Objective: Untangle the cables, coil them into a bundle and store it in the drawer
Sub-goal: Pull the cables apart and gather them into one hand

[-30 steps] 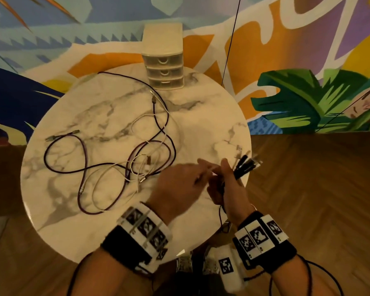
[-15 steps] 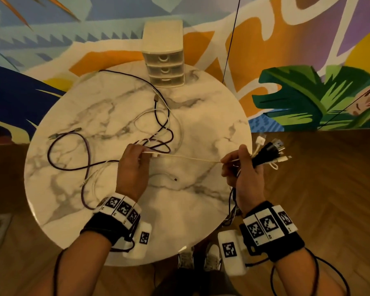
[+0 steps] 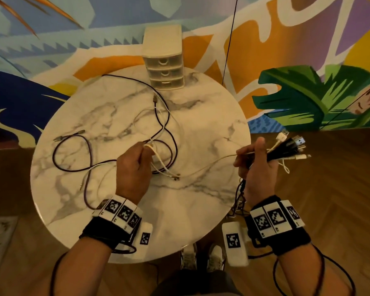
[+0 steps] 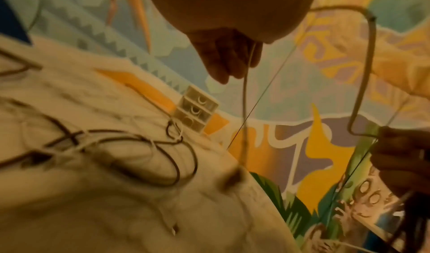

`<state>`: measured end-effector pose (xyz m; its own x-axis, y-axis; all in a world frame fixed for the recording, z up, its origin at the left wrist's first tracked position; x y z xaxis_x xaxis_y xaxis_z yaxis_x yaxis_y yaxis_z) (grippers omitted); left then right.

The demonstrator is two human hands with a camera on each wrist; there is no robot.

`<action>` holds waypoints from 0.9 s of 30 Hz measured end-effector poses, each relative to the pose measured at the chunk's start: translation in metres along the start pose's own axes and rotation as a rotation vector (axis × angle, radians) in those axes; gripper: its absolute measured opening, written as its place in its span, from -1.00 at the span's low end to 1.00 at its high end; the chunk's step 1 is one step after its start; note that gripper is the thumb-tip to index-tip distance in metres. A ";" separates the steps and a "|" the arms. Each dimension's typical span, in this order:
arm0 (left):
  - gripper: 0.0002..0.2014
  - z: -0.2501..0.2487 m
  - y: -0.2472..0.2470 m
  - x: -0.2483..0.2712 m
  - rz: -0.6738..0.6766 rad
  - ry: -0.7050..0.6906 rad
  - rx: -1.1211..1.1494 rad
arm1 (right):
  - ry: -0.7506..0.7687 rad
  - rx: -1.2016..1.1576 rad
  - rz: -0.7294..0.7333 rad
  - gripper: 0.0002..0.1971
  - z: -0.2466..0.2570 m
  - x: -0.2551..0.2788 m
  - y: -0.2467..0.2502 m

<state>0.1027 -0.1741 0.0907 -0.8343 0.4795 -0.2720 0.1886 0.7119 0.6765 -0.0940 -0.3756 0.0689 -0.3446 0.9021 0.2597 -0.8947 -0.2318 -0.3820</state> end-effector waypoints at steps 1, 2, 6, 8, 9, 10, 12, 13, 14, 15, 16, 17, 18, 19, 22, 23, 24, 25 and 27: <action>-0.65 -0.001 0.001 -0.002 -0.015 0.041 0.049 | 0.008 0.004 0.002 -0.48 0.002 -0.001 0.002; -0.65 0.000 -0.001 -0.004 0.009 0.082 0.115 | 0.014 0.011 0.002 -0.48 0.004 -0.002 0.005; -0.68 -0.033 -0.052 0.028 0.532 0.082 0.169 | 0.031 0.030 -0.015 -0.49 0.009 -0.005 0.015; -0.71 -0.038 -0.089 0.073 0.857 0.076 0.108 | 0.041 0.069 -0.032 -0.49 0.015 -0.007 0.021; -0.73 -0.035 -0.104 0.095 0.993 0.086 0.075 | 0.047 0.097 -0.040 -0.49 0.018 -0.009 0.025; -0.74 -0.029 -0.119 0.117 1.107 0.089 0.032 | 0.052 0.120 -0.043 -0.50 0.021 -0.010 0.030; -0.76 -0.015 -0.143 0.152 1.301 -0.063 -0.194 | 0.057 0.160 -0.034 -0.50 0.029 -0.012 0.041; -0.75 -0.012 -0.152 0.166 1.391 -0.196 -0.373 | 0.056 0.191 -0.025 -0.50 0.032 -0.012 0.048; -0.72 -0.006 -0.157 0.175 1.444 -0.284 -0.527 | 0.051 0.227 -0.013 -0.50 0.034 -0.012 0.052; -0.67 -0.003 -0.161 0.178 1.467 -0.298 -0.593 | 0.043 0.259 -0.003 -0.50 0.035 -0.010 0.057; -0.64 -0.009 -0.165 0.175 1.439 -0.274 -0.568 | 0.035 0.281 -0.001 -0.51 0.036 -0.009 0.063; -0.63 -0.022 -0.166 0.164 1.351 -0.224 -0.479 | 0.024 0.294 0.004 -0.50 0.035 -0.007 0.067; -0.61 -0.041 -0.165 0.149 1.216 -0.163 -0.347 | 0.009 0.301 0.007 -0.50 0.035 -0.004 0.071; -0.58 -0.059 -0.164 0.132 1.076 -0.120 -0.216 | -0.007 0.306 0.019 -0.50 0.034 -0.001 0.072; -0.60 -0.120 -0.168 0.095 0.903 -0.141 0.036 | -0.038 0.334 0.086 -0.49 0.031 0.003 0.073; -0.73 -0.136 -0.173 0.088 0.910 -0.209 0.029 | -0.035 0.348 0.109 -0.48 0.032 0.004 0.073; -0.85 -0.146 -0.178 0.082 0.914 -0.274 0.003 | -0.026 0.356 0.128 -0.47 0.033 0.003 0.073; -0.89 -0.148 -0.183 0.079 0.910 -0.308 -0.019 | -0.013 0.353 0.134 -0.48 0.035 0.002 0.074; -0.82 -0.135 -0.193 0.074 0.897 -0.254 -0.044 | 0.010 0.336 0.114 -0.47 0.042 -0.001 0.082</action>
<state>-0.0653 -0.3457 0.0325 -0.2471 0.9421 0.2266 0.6835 0.0037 0.7300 -0.1790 -0.4104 0.0748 -0.4461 0.8668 0.2229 -0.8948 -0.4364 -0.0940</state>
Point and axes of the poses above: each hand's wrist, its own x-axis away from the middle knuckle, its own y-axis out of the back of the hand, z = x × y, the point moved 7 cm from there along -x, towards the middle knuckle, and after that the axes turned 11 degrees about -x, right-handed, at the moved point
